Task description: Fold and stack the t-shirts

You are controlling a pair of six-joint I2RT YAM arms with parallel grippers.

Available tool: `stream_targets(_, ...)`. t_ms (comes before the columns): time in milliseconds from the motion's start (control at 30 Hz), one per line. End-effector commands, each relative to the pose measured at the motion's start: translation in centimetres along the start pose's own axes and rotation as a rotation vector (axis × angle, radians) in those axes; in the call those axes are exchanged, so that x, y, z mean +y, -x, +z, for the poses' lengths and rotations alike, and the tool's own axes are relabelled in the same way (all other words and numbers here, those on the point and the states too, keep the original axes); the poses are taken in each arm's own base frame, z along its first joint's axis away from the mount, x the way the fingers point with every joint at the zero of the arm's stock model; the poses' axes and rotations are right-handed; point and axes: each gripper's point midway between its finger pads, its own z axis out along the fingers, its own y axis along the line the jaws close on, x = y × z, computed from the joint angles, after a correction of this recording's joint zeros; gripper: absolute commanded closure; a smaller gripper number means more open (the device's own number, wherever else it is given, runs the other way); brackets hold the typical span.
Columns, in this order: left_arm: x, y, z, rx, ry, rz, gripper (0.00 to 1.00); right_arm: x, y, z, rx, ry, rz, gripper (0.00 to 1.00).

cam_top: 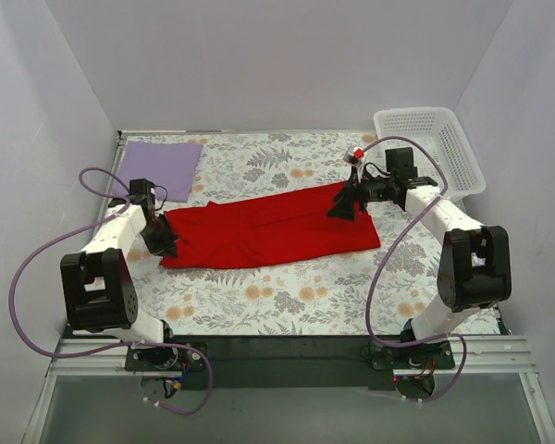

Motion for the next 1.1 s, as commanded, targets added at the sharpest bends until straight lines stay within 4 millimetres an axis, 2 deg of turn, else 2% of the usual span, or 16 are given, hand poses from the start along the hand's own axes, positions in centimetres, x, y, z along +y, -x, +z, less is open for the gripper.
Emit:
stream_targets(0, -0.8, 1.5, -1.5, -0.078, -0.028, 0.017, 1.00, -2.3, -2.3, -3.0, 0.130, -0.214, 0.032, 0.26)
stream_targets(33, -0.8, 1.5, -1.5, -0.079, -0.031, 0.019, 1.00, -2.7, -3.1, -3.6, 0.163, -0.249, 0.023, 0.30)
stream_targets(67, -0.9, 1.5, -1.5, -0.081, -0.038, 0.020, 1.00, -3.3, -5.1, -4.5, 0.233, -0.319, 0.047, 0.32)
stream_targets(100, -0.9, 1.5, -1.4, -0.079, -0.039, 0.021, 1.00, -3.5, -6.1, -5.0, 0.263, -0.355, 0.048, 0.33)
stream_targets(133, -0.9, 1.5, -1.4, -0.082, -0.042, 0.025, 1.00, -3.7, -6.4, -5.6, 0.280, -0.395, 0.029, 0.33)
stream_targets(233, -1.1, 1.5, -1.3, -0.088, -0.056, 0.026, 1.00, -6.3, -8.5, -8.2, 0.349, -0.594, 0.057, 0.33)
stream_targets(367, -1.2, 1.6, -1.5, -0.099, -0.062, 0.033, 1.00, -7.9, -11.0, -9.7, 0.398, -0.662, 0.142, 0.33)
stream_targets(433, -1.2, 1.6, -1.5, -0.106, -0.062, 0.034, 1.00, -8.4, -12.4, -10.0, 0.424, -0.668, 0.182, 0.34)
stream_targets(567, -1.2, 1.6, -1.5, -0.107, -0.068, 0.039, 1.00, -9.0, -13.7, -10.7, 0.445, -0.688, 0.218, 0.35)
stream_targets(767, -1.2, 1.4, -1.4, -0.106, -0.070, 0.039, 1.00, -8.9, -15.3, -10.1, 0.467, -0.641, 0.268, 0.37)
stream_targets(967, -1.1, 1.4, -1.5, -0.109, -0.065, 0.037, 1.00, -8.4, -16.1, -9.6, 0.477, -0.596, 0.301, 0.49)
stream_targets(1067, -1.1, 1.5, -1.6, -0.114, -0.062, 0.036, 1.00, -8.3, -16.4, -9.5, 0.483, -0.575, 0.321, 0.64)
